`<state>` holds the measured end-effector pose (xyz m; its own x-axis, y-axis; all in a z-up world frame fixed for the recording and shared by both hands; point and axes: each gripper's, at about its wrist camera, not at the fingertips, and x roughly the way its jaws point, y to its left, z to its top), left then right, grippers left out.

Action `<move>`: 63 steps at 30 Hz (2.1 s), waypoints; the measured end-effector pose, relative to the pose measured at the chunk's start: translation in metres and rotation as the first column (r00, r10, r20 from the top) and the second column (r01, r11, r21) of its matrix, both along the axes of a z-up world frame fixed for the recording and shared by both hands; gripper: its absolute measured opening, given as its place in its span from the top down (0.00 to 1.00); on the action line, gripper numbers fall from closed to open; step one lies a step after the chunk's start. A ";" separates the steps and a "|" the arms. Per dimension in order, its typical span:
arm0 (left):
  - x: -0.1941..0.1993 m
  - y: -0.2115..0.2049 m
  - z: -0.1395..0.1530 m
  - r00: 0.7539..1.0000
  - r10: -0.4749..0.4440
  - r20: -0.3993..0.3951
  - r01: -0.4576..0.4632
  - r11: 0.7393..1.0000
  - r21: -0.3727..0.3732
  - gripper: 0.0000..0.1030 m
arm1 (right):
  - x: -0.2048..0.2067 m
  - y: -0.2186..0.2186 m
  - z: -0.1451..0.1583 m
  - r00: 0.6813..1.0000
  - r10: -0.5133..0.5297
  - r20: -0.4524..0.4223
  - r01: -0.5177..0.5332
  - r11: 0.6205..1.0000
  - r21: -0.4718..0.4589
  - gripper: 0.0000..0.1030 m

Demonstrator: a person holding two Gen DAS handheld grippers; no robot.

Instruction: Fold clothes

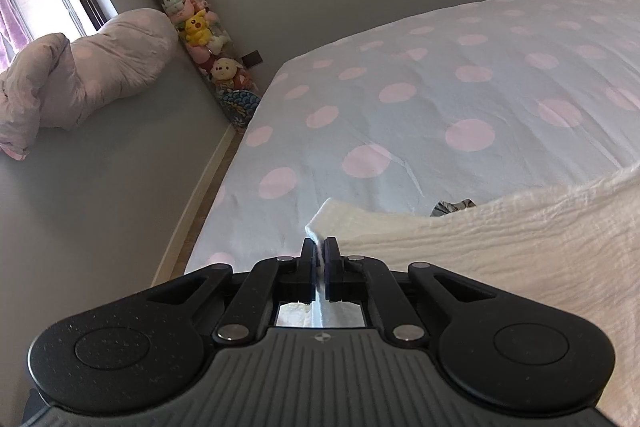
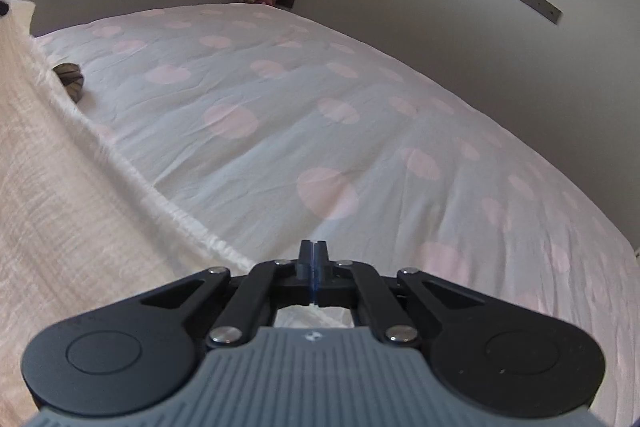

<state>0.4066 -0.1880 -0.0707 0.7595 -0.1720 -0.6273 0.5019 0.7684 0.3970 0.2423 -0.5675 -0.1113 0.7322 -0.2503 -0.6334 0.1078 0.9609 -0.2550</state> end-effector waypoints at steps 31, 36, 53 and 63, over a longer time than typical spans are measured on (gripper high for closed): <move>0.021 0.012 -0.045 0.977 0.026 -0.213 -0.038 0.998 -0.052 0.68 | -0.016 0.001 -0.043 0.993 0.090 -0.078 -0.074 0.979 0.192 0.83; 0.047 0.005 -0.059 0.957 0.089 -0.275 -0.122 0.987 -0.107 0.57 | -0.019 -0.001 -0.046 0.992 0.100 -0.077 -0.083 0.977 0.196 0.82; 0.044 -0.017 -0.060 0.980 0.124 -0.158 -0.137 0.987 -0.079 0.99 | 0.024 -0.014 -0.050 0.996 0.015 -0.083 -0.002 0.989 0.150 0.93; -0.008 0.017 -0.001 0.985 0.115 -0.126 -0.140 0.967 -0.211 0.71 | -0.036 -0.008 -0.007 0.999 -0.008 -0.033 0.016 0.969 0.248 0.63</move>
